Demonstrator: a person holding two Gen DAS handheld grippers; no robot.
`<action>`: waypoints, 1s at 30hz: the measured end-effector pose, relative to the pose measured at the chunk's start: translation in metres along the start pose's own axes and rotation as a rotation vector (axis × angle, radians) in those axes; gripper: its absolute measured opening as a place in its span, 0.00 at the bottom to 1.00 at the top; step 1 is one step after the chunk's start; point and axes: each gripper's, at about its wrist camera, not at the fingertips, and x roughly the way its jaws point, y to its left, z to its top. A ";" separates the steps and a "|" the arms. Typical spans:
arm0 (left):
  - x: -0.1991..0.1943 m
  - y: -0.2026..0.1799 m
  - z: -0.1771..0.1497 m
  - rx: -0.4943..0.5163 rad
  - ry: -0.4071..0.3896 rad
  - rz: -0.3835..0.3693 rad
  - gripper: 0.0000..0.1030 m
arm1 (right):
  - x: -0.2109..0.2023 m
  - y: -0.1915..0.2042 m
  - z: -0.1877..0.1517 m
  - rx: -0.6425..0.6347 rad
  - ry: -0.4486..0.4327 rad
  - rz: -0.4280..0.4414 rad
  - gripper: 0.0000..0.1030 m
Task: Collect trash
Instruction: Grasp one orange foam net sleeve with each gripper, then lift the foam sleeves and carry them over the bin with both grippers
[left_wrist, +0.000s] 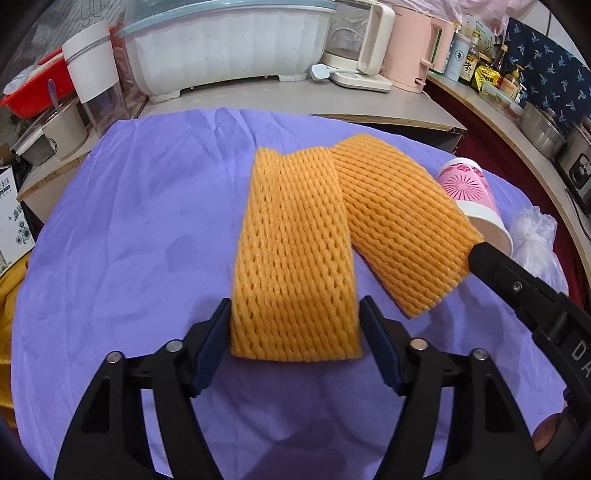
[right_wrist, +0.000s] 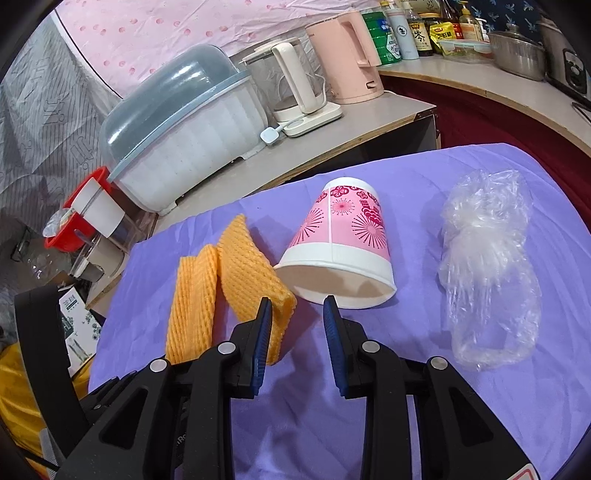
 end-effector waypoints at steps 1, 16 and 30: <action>0.000 0.000 0.000 0.005 -0.006 -0.003 0.57 | 0.001 0.000 0.000 -0.001 0.004 0.008 0.28; -0.021 0.012 -0.004 -0.016 -0.021 -0.052 0.20 | -0.020 0.012 -0.007 -0.041 -0.025 0.020 0.09; -0.093 -0.019 -0.028 0.029 -0.071 -0.088 0.20 | -0.115 -0.009 -0.018 0.009 -0.116 -0.007 0.08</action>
